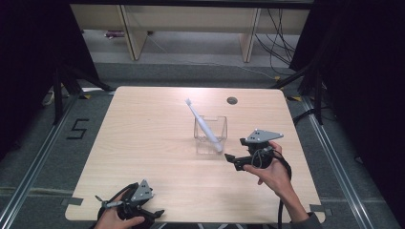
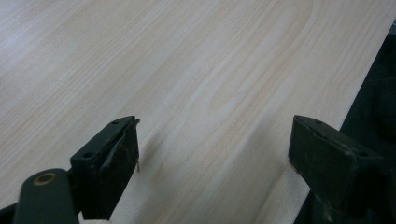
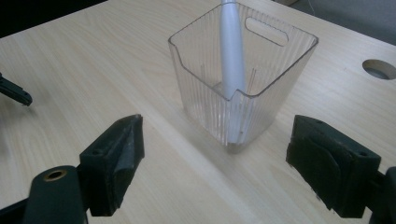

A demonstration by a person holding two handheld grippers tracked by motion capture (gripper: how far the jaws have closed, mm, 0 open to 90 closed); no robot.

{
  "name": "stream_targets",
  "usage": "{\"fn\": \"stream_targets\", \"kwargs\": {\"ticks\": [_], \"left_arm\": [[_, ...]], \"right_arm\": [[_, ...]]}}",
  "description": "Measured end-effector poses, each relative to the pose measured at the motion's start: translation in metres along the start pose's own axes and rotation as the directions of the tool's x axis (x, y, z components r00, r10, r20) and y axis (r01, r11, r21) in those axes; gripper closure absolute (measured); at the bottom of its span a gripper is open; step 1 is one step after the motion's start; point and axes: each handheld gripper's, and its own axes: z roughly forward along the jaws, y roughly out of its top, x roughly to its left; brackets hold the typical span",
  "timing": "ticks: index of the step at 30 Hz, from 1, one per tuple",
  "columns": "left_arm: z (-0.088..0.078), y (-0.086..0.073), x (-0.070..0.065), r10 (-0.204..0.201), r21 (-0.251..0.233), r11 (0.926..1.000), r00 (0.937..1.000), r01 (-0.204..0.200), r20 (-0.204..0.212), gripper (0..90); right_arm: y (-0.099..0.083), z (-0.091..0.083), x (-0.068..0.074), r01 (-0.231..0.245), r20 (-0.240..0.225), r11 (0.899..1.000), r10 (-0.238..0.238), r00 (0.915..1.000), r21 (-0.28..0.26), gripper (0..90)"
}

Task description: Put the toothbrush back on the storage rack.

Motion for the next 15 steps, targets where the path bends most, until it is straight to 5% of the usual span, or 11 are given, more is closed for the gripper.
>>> {"fn": "stream_targets", "kwargs": {"ticks": [15], "left_arm": [[0.000,0.000,0.000,0.000,0.001,1.0000,1.0000,0.000,-0.004,15.6]], "right_arm": [[-0.012,-0.002,0.006,0.003,-0.016,1.000,-0.002,0.9999,0.012,17.4]]}}
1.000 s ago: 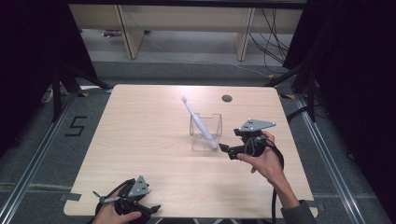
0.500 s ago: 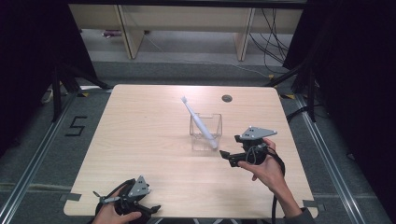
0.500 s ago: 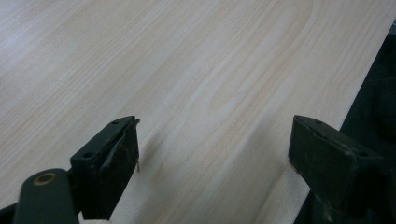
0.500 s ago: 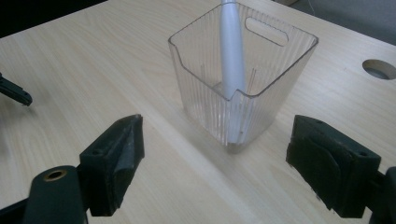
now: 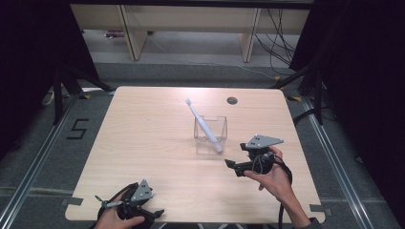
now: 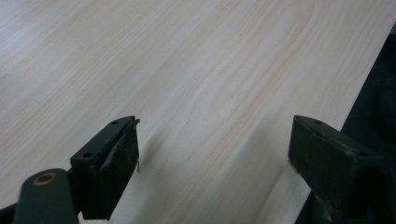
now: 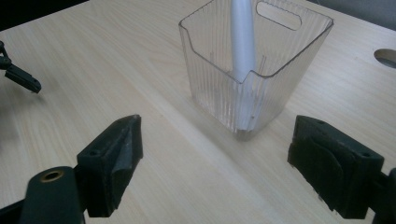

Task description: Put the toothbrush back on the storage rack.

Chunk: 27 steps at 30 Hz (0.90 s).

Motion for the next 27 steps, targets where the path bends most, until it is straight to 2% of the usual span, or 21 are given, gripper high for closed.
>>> {"fn": "stream_targets", "kwargs": {"ticks": [2,4,5,13,15,16,17,19,20,21,25,26,27], "left_arm": [[0.000,0.000,0.000,-0.001,0.000,1.0000,1.0000,0.001,0.000,15.6],[0.000,0.000,0.000,-0.001,0.000,1.0000,1.0000,0.001,0.000,15.6],[0.000,0.000,0.000,0.001,0.001,1.0000,1.0000,-0.001,0.000,15.6],[0.000,0.000,0.000,0.000,0.001,1.0000,1.0000,0.000,0.000,15.6],[0.000,0.000,0.000,-0.001,0.000,1.0000,1.0000,0.001,0.000,15.6],[0.000,0.000,0.000,-0.001,0.000,1.0000,1.0000,0.001,0.000,15.6],[0.000,0.000,0.000,-0.001,0.000,1.0000,1.0000,0.001,0.000,15.6],[0.000,0.000,0.000,-0.001,0.000,1.0000,1.0000,0.001,0.000,15.6],[0.000,0.000,0.000,0.000,0.000,1.0000,1.0000,0.000,0.000,15.6],[0.000,0.000,0.000,-0.001,0.000,1.0000,1.0000,0.001,0.000,15.6],[0.000,0.000,0.000,-0.001,0.000,1.0000,1.0000,0.001,0.000,15.6],[0.000,0.000,0.000,0.000,0.001,1.0000,1.0000,0.000,0.001,15.6],[0.000,0.000,0.000,0.003,0.008,1.0000,1.0000,-0.003,0.008,15.6]], "right_arm": [[-0.001,-0.001,0.000,0.008,0.007,1.000,-0.008,0.9999,-0.004,16.9],[-0.004,-0.001,0.002,-0.031,0.000,1.000,0.031,0.9995,0.005,16.1],[-0.004,0.000,0.000,-0.004,-0.009,1.000,0.004,1.0000,0.004,16.1],[-0.011,-0.001,0.002,-0.020,-0.001,1.000,0.020,0.9998,0.002,16.1],[-0.012,-0.001,0.001,-0.002,0.005,1.000,0.002,1.0000,0.007,16.1],[-0.014,0.000,0.003,-0.025,-0.003,1.000,0.025,0.9997,0.013,16.1],[-0.014,0.000,0.001,-0.001,0.002,1.000,0.001,1.0000,0.005,16.2],[-0.017,0.001,0.003,-0.026,-0.008,1.000,0.026,0.9996,0.018,16.1],[-0.017,0.001,0.001,-0.005,0.004,1.000,0.005,1.0000,0.014,16.1],[-0.018,0.001,0.001,-0.001,-0.004,1.000,0.001,1.0000,0.017,16.2],[-0.021,0.000,0.003,-0.034,-0.007,0.999,0.034,0.9994,0.019,16.2],[-0.022,0.000,0.001,-0.010,0.006,1.000,0.010,0.9999,0.013,16.3],[-0.022,0.000,0.001,-0.010,0.006,1.000,0.010,0.9999,0.013,16.3]]}}
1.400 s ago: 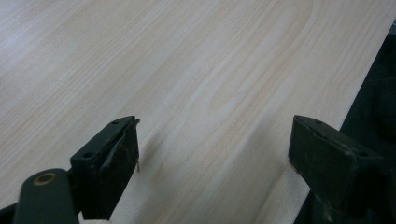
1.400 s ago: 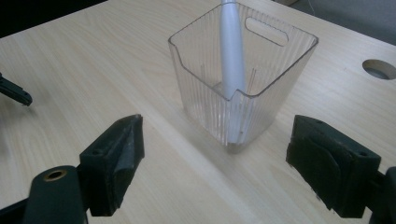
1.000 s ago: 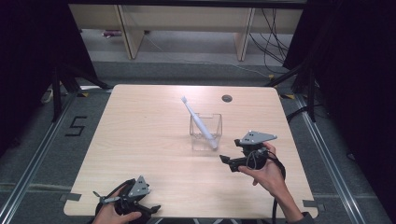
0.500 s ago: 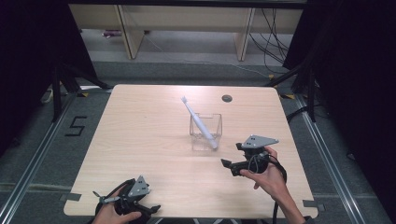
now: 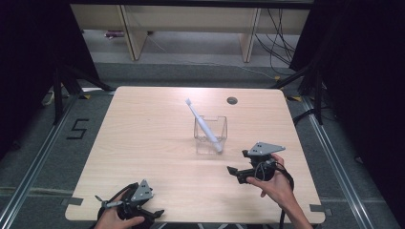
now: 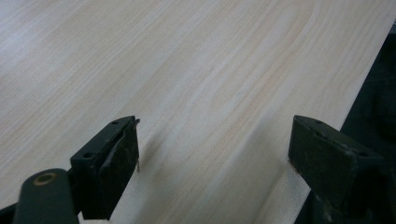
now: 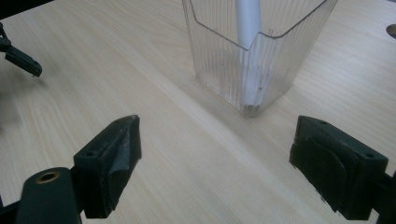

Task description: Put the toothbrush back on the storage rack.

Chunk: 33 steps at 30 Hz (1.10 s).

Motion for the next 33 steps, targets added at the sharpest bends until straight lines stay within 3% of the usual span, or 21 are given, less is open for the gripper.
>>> {"fn": "stream_targets", "kwargs": {"ticks": [4,7,16,17,20,21,22,26,27,29,30,32,33], "left_arm": [[0.000,0.000,-0.001,-0.004,-0.008,1.0000,1.0000,0.004,-0.009,15.6],[-0.001,0.000,0.000,-0.004,-0.007,1.0000,1.0000,0.004,-0.008,15.6],[-0.001,-0.001,-0.001,-0.020,-0.009,0.9998,0.9998,0.020,-0.010,15.6],[-0.001,0.000,0.000,-0.002,-0.008,1.0000,0.9999,0.002,-0.011,15.6],[-0.001,0.000,-0.001,-0.006,-0.010,0.9999,0.9999,0.005,-0.010,15.6],[-0.001,0.000,0.000,-0.004,-0.008,1.0000,0.9999,0.004,-0.011,15.6],[-0.001,0.000,0.000,-0.003,-0.007,1.0000,0.9999,0.003,-0.010,15.6],[-0.001,0.000,-0.001,-0.006,-0.010,0.9999,0.9999,0.005,-0.010,15.6],[-0.001,0.000,-0.001,-0.005,-0.010,0.9999,0.9999,0.005,-0.011,15.6],[-0.001,0.000,0.000,-0.003,-0.007,1.0000,0.9999,0.003,-0.010,15.6],[-0.001,0.000,-0.001,-0.005,-0.009,0.9999,0.9999,0.005,-0.012,15.6],[0.000,0.000,-0.002,-0.014,-0.017,0.9998,0.9999,0.014,0.003,15.6],[-0.001,0.000,-0.001,-0.007,-0.011,0.9999,0.9999,0.007,-0.011,15.6]], "right_arm": [[-0.006,0.002,0.000,-0.035,-0.007,0.999,0.035,0.9994,0.021,16.5],[-0.010,0.004,-0.001,-0.018,-0.002,1.000,0.018,0.9998,0.025,16.5],[-0.022,0.004,0.001,-0.036,-0.025,0.997,0.038,0.9990,0.061,16.5],[-0.023,0.004,0.003,-0.048,-0.024,0.997,0.050,0.9985,0.063,16.5],[-0.029,0.004,0.003,-0.053,-0.030,0.996,0.056,0.9980,0.077,16.4],[-0.031,0.003,0.006,-0.087,-0.024,0.992,0.089,0.9957,0.091,16.4],[-0.032,0.004,0.003,-0.046,-0.029,0.996,0.049,0.9984,0.079,16.4],[-0.036,0.003,0.005,-0.057,-0.023,0.995,0.059,0.9980,0.078,16.4],[-0.037,0.002,0.005,-0.037,-0.026,0.997,0.039,0.9989,0.074,16.4],[-0.038,0.000,0.008,-0.070,-0.036,0.994,0.074,0.9966,0.085,16.4],[-0.039,0.000,0.007,-0.049,-0.045,0.996,0.052,0.9976,0.073,16.3],[-0.040,-0.001,0.008,-0.051,-0.044,0.996,0.054,0.9976,0.077,16.3],[-0.041,-0.002,0.009,-0.051,-0.032,0.996,0.054,0.9980,0.079,16.2]]}}
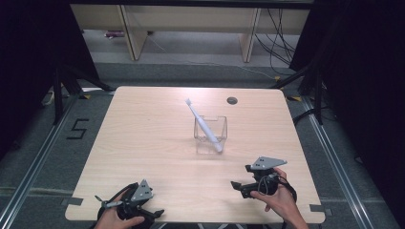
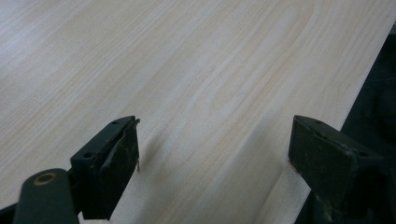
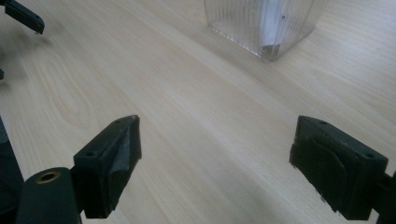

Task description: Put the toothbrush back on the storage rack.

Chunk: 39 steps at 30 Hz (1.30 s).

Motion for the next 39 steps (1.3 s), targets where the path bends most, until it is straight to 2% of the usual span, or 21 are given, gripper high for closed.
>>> {"fn": "stream_targets", "kwargs": {"ticks": [1,3,4,5,6,8,9,11,13,14,17,20,22,23,26,28,29,30,31,34,39], "left_arm": [[0.000,0.000,0.000,0.003,0.002,1.0000,1.0000,-0.003,0.000,15.6],[-0.001,0.000,0.001,0.004,0.003,1.0000,1.0000,-0.004,0.000,15.6],[-0.001,0.000,0.001,0.005,0.003,1.0000,1.0000,-0.005,0.003,15.6],[0.000,0.000,0.000,-0.010,0.009,0.9999,0.9999,0.010,0.006,15.6],[0.000,0.000,0.001,-0.010,0.008,0.9999,0.9999,0.010,0.006,15.6],[-0.001,0.000,0.001,0.006,0.009,0.9999,1.0000,-0.006,0.006,15.6],[0.000,0.000,0.001,0.002,0.007,1.0000,1.0000,-0.002,0.005,15.6],[-0.001,0.000,0.001,0.006,0.010,0.9999,1.0000,-0.006,0.006,15.6],[-0.001,0.000,0.001,0.005,0.009,0.9999,1.0000,-0.005,0.006,15.6],[0.000,0.000,0.001,0.005,0.009,1.0000,1.0000,-0.005,0.005,15.6],[0.000,0.000,0.000,0.002,0.003,1.0000,1.0000,-0.002,0.003,15.6],[0.000,0.000,0.001,0.003,0.007,1.0000,1.0000,-0.003,0.002,15.6],[0.000,0.000,0.001,0.003,0.006,1.0000,1.0000,-0.003,0.003,15.6],[0.000,0.000,0.000,0.004,0.010,0.9999,1.0000,-0.004,0.008,15.6],[0.000,0.000,0.000,0.005,0.001,1.0000,1.0000,-0.005,0.000,15.6],[0.000,0.000,0.001,0.002,0.008,1.0000,1.0000,-0.002,0.004,15.6],[0.000,0.000,0.001,0.004,0.009,1.0000,1.0000,-0.004,0.004,15.6],[0.000,0.000,0.001,0.003,0.007,1.0000,1.0000,-0.003,0.004,15.6],[0.000,0.000,0.001,0.004,0.009,0.9999,1.0000,-0.004,0.004,15.6],[0.000,0.000,0.001,0.005,0.008,1.0000,1.0000,-0.005,0.005,15.6],[0.000,0.000,0.000,0.002,-0.003,1.0000,1.0000,-0.002,-0.002,15.6]], "right_arm": [[-0.001,0.000,-0.001,0.002,-0.015,1.000,-0.002,0.9999,0.000,16.2],[-0.002,0.000,0.000,0.009,-0.005,1.000,-0.009,1.0000,0.002,16.2],[-0.003,0.000,0.000,0.007,-0.017,1.000,-0.007,0.9998,0.006,16.2],[-0.003,-0.002,0.004,-0.034,-0.015,0.999,0.034,0.9993,0.018,16.2],[-0.004,-0.001,0.001,0.001,-0.015,1.000,0.000,0.9999,0.004,16.3],[-0.005,-0.003,0.001,0.009,-0.017,1.000,-0.009,0.9998,0.000,16.3],[-0.006,-0.004,0.004,-0.024,-0.016,1.000,0.024,0.9996,0.012,16.2],[-0.007,-0.003,0.003,0.006,-0.023,1.000,-0.006,0.9997,0.009,16.2],[-0.009,-0.005,0.006,-0.024,-0.011,0.999,0.024,0.9996,0.024,16.2],[-0.009,-0.004,0.004,0.009,-0.019,1.000,-0.009,0.9998,0.020,16.2],[-0.012,-0.007,0.007,-0.001,-0.013,1.000,0.002,0.9999,0.030,16.2],[-0.014,-0.008,0.006,0.025,-0.001,0.999,-0.025,0.9997,0.032,16.3],[-0.016,-0.010,0.007,0.014,0.003,0.999,-0.014,0.9999,0.039,16.3],[-0.017,-0.010,0.006,0.033,0.006,0.999,-0.033,0.9994,0.030,16.3],[-0.020,-0.010,0.006,0.029,-0.006,0.999,-0.029,0.9996,0.037,16.3],[-0.022,-0.011,0.006,0.032,0.006,0.999,-0.032,0.9995,0.042,16.3],[-0.023,-0.012,0.009,0.006,0.012,0.998,-0.007,0.9999,0.057,16.3],[-0.024,-0.011,0.007,0.033,0.013,0.998,-0.034,0.9993,0.055,16.3],[-0.025,-0.011,0.009,0.010,0.011,0.998,-0.010,0.9999,0.065,16.3],[-0.027,-0.010,0.007,0.055,-0.002,0.996,-0.055,0.9985,0.064,16.3],[-0.032,-0.011,0.013,0.026,0.013,0.996,-0.027,0.9995,0.091,16.2]]}}
